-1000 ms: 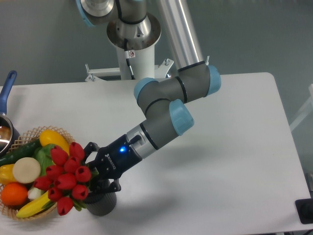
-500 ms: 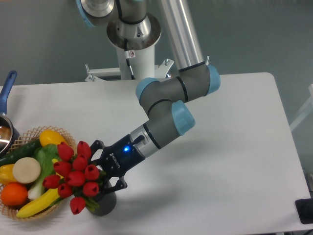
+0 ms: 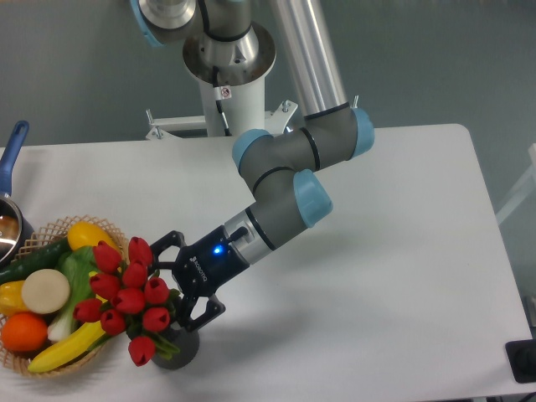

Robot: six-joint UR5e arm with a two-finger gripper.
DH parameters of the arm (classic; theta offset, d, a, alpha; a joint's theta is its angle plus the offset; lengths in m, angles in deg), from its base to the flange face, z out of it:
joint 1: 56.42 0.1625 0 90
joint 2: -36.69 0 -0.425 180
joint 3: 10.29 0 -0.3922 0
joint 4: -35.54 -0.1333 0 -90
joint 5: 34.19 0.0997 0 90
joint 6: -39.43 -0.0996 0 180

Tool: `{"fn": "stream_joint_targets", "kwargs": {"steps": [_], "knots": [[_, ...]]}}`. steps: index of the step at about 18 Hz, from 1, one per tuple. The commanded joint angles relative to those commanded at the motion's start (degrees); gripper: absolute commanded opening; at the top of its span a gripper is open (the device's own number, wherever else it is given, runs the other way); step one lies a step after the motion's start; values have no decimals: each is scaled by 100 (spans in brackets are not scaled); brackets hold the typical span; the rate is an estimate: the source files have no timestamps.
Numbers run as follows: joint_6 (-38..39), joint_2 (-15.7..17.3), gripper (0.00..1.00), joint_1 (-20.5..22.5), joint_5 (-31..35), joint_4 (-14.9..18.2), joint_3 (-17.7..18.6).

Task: Insert the flowers into the vase

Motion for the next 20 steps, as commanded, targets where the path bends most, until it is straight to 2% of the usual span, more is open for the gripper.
{"fn": "stream_joint_targets", "kwargs": {"steps": [5,10,16,20], "knots": [[-70,378,100,255,105,0,334],[-483,457,100,404,1045,0,580],[-501,1151,100,1203,1466,18,949],[-501,1275,100,1836,2485,26,968]]}}
